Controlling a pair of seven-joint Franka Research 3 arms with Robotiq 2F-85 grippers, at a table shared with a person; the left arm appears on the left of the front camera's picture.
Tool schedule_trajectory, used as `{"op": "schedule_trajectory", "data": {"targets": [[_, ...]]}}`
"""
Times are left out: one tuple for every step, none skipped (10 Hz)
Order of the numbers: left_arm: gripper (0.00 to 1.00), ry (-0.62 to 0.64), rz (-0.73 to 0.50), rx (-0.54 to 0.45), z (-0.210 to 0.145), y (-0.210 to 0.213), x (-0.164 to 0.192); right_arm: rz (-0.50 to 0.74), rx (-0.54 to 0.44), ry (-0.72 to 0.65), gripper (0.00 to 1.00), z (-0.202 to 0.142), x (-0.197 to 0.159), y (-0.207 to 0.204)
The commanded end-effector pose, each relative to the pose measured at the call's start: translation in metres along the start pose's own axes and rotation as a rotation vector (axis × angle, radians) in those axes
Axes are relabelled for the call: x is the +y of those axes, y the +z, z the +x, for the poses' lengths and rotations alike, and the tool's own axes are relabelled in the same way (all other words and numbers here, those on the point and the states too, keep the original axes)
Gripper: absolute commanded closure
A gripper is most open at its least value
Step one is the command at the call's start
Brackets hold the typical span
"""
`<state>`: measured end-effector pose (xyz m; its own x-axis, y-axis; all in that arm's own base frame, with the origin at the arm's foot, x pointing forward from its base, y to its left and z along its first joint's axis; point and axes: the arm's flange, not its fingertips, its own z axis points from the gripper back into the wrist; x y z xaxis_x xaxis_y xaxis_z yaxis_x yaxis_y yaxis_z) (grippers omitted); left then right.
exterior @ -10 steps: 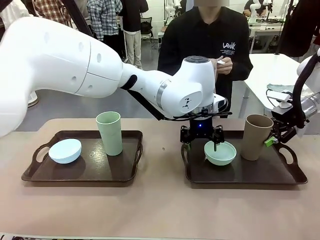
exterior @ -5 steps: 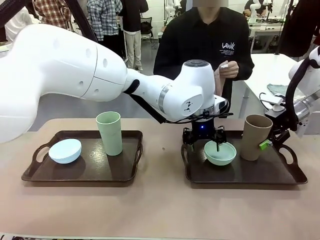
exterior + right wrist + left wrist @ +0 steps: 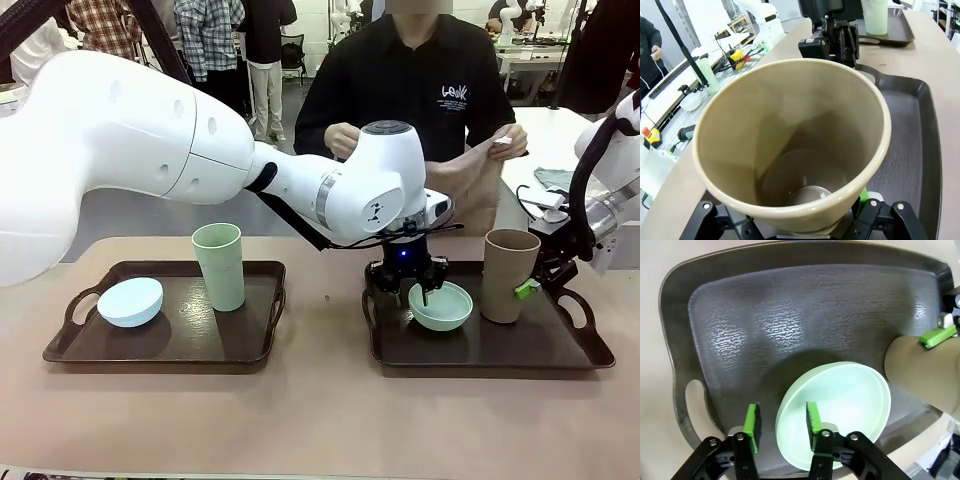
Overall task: Set up a tray with a mat and arrange the tableware.
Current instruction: Pick up the Picnic Bowl and Reusable plastic cup from the Handle tray in front of the human's position and hold them in the air.
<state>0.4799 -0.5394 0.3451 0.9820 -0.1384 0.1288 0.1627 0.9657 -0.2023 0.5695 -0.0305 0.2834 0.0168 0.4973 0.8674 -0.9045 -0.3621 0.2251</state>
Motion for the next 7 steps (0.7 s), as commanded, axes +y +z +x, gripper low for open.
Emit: {"op": "schedule_trajectory", "data": {"targets": [[0.87, -0.016, -0.023, -0.001, 0.0, 0.0, 0.003, 0.029, 0.027, 0.025, 1.0, -0.003, 0.001, 0.0], [0.96, -0.015, -0.021, 0.002, 0.0, -0.001, 0.003, 0.031, 0.026, 0.029, 1.0, -0.003, 0.001, 0.0], [1.0, -0.015, -0.019, 0.004, 0.0, -0.001, 0.003, 0.03, 0.025, 0.032, 0.73, -0.003, 0.002, 0.001], [1.0, -0.018, -0.013, 0.006, 0.0, 0.0, 0.003, 0.029, 0.024, 0.039, 0.73, -0.002, 0.003, 0.002], [1.0, -0.017, -0.008, 0.008, -0.002, 0.005, 0.002, 0.021, 0.021, 0.051, 1.0, 0.001, 0.007, 0.005], [1.0, -0.003, -0.028, 0.023, -0.006, 0.022, -0.002, -0.009, 0.01, 0.059, 0.74, 0.013, 0.017, 0.012], [1.0, -0.025, -0.033, 0.015, -0.013, 0.057, -0.007, -0.054, 0.008, 0.052, 1.0, 0.037, 0.036, 0.023]]}}
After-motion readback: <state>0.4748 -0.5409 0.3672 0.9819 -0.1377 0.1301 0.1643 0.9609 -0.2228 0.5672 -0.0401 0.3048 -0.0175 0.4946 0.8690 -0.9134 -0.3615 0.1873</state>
